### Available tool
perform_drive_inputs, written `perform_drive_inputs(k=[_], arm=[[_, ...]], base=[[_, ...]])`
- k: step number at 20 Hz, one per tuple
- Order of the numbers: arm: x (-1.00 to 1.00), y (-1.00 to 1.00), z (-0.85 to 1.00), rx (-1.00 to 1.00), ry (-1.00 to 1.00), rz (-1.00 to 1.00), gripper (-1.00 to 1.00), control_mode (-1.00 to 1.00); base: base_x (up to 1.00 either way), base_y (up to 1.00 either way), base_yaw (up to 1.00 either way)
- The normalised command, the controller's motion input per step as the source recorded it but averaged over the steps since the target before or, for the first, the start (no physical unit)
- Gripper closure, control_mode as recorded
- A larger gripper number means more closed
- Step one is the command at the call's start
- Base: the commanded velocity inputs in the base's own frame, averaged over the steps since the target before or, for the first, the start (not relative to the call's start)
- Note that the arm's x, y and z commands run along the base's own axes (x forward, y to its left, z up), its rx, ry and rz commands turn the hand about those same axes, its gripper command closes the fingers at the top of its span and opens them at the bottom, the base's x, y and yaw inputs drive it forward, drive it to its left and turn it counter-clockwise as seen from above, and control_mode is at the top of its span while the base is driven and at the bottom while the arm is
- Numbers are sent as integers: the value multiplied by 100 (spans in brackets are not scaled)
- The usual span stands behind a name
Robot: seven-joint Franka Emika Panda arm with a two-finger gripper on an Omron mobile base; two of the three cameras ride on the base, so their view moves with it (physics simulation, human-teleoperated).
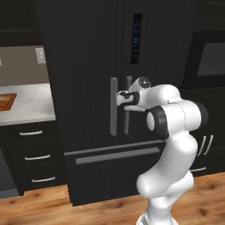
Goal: Retrieve the sausage and cheese from the fridge and place them on the cutting board on the counter.
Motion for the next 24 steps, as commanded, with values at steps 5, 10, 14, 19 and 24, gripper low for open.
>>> perform_drive_inputs(k=[5,10,14,19,24], arm=[[-1,-3,-2,0,0,0,100,-100],[-33,-9,3,0,0,0,100,-100],[-55,-15,8,0,0,0,100,-100],[-76,-30,10,0,0,0,100,-100],[-86,-53,9,0,0,0,100,-100]], base=[[0,0,0],[0,0,0],[0,0,0],[0,0,0],[0,0,0]])
